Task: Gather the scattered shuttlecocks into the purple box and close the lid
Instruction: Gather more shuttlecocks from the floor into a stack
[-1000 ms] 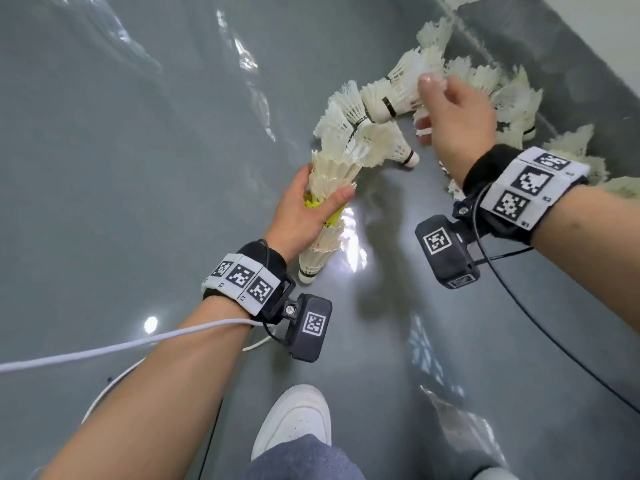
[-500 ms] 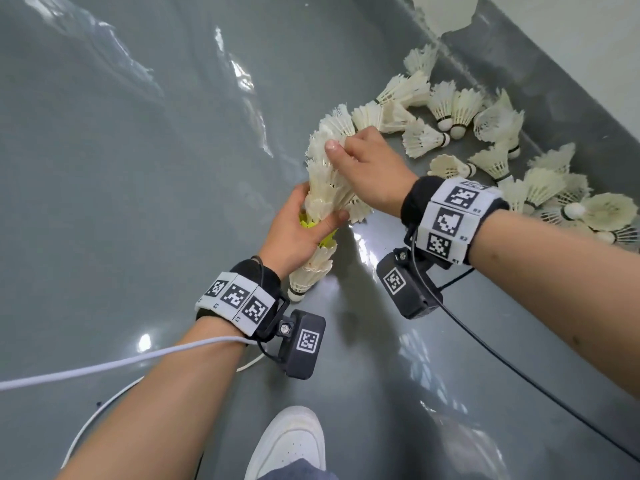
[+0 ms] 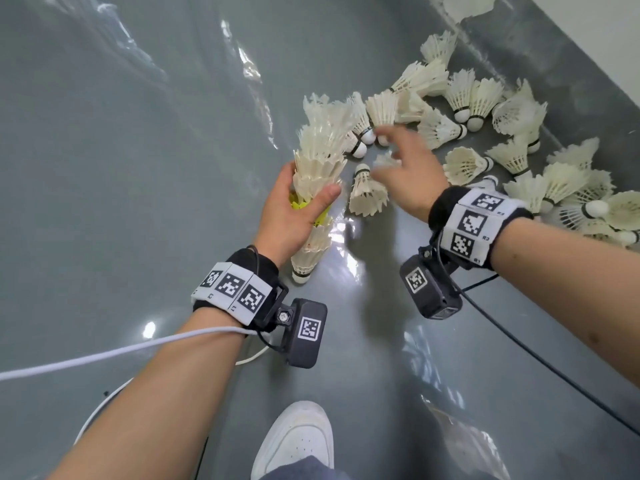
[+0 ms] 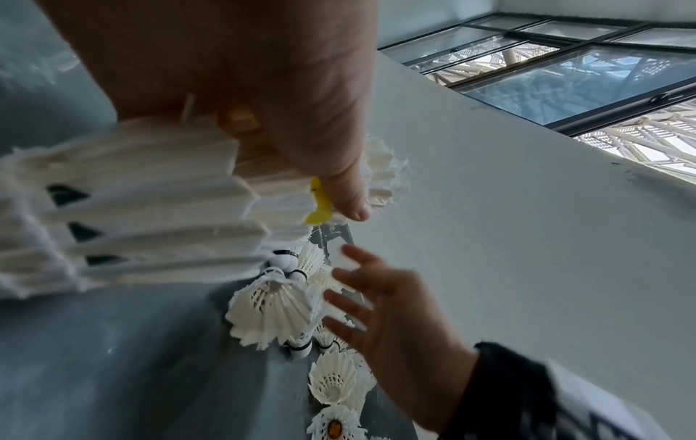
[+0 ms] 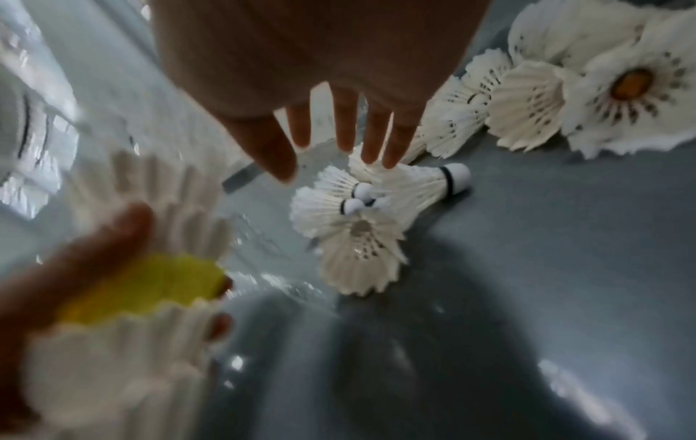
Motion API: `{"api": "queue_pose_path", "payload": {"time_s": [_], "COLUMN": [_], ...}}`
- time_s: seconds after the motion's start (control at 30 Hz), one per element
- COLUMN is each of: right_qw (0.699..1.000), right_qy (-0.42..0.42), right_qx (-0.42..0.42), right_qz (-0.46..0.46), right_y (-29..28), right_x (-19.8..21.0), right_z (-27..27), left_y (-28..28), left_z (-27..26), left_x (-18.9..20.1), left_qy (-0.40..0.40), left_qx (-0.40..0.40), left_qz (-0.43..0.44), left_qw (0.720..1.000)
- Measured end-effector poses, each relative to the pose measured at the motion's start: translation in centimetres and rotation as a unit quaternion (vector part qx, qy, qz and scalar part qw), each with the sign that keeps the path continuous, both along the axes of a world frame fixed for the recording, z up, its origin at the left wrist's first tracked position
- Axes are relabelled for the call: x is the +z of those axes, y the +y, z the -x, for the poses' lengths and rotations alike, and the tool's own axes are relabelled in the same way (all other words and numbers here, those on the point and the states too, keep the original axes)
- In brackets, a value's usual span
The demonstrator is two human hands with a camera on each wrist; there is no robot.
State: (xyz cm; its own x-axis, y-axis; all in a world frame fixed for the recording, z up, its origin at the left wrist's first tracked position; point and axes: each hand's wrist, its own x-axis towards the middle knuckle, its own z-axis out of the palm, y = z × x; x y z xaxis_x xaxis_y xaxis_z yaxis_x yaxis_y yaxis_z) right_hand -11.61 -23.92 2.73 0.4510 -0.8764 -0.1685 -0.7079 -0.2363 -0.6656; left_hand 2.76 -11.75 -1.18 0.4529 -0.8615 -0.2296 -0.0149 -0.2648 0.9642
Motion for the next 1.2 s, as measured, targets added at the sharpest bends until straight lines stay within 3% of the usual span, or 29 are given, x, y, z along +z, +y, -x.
{"api": "queue_pose_path", "payload": {"time_s": [0.1, 0.2, 0.3, 0.43, 0.53, 0.6, 0.7, 0.8, 1.0, 1.2], "right_qw": [0.971, 0.936, 0.961, 0.997, 0.989, 0.966, 0.935, 0.942, 0.98, 0.98], "right_qy": [0.192, 0.263, 0.185, 0.045, -0.051, -0.16, -0.262, -0.271, -0.158, -0.127], "right_qx": [0.144, 0.23, 0.192, -0.007, -0.129, -0.203, -0.235, -0.185, -0.066, -0.073], "right_qz": [0.001, 0.044, 0.075, 0.069, 0.043, -0.009, -0.039, -0.072, -0.102, -0.134], "right_y": [0.8, 1.1, 0.5, -0.5, -2.2, -3.0, -2.9, -2.2, -2.2, -1.8], "right_x": [-1.4, -2.5, -3.2, -1.2, 0.8, 2.2, 4.0, 4.6, 4.4, 4.9], "right_z": [1.2, 1.7, 1.8, 1.2, 0.4, -0.1, -0.3, -0.4, -0.3, -1.3], "left_y": [0.1, 0.1, -0.1, -0.2, -0.4, -0.5, -0.7, -0.6, -0.2, -0.1], "left_z": [-0.1, -0.1, -0.1, 0.0, 0.2, 0.4, 0.7, 0.9, 1.1, 2.1], "left_x": [0.0, -0.1, -0.3, -0.2, -0.3, -0.3, -0.1, -0.2, -0.2, -0.2], "left_qy": [-0.003, -0.001, 0.003, 0.002, 0.0, -0.004, -0.014, -0.028, -0.025, -0.045], "left_qx": [-0.001, -0.002, -0.005, -0.025, -0.04, -0.055, -0.075, -0.086, -0.088, -0.13], "left_qz": [0.0, -0.001, 0.001, 0.012, 0.01, 0.004, -0.001, 0.0, -0.001, -0.006], "left_qw": [1.0, 1.0, 1.0, 1.0, 0.999, 0.998, 0.997, 0.996, 0.996, 0.991]}}
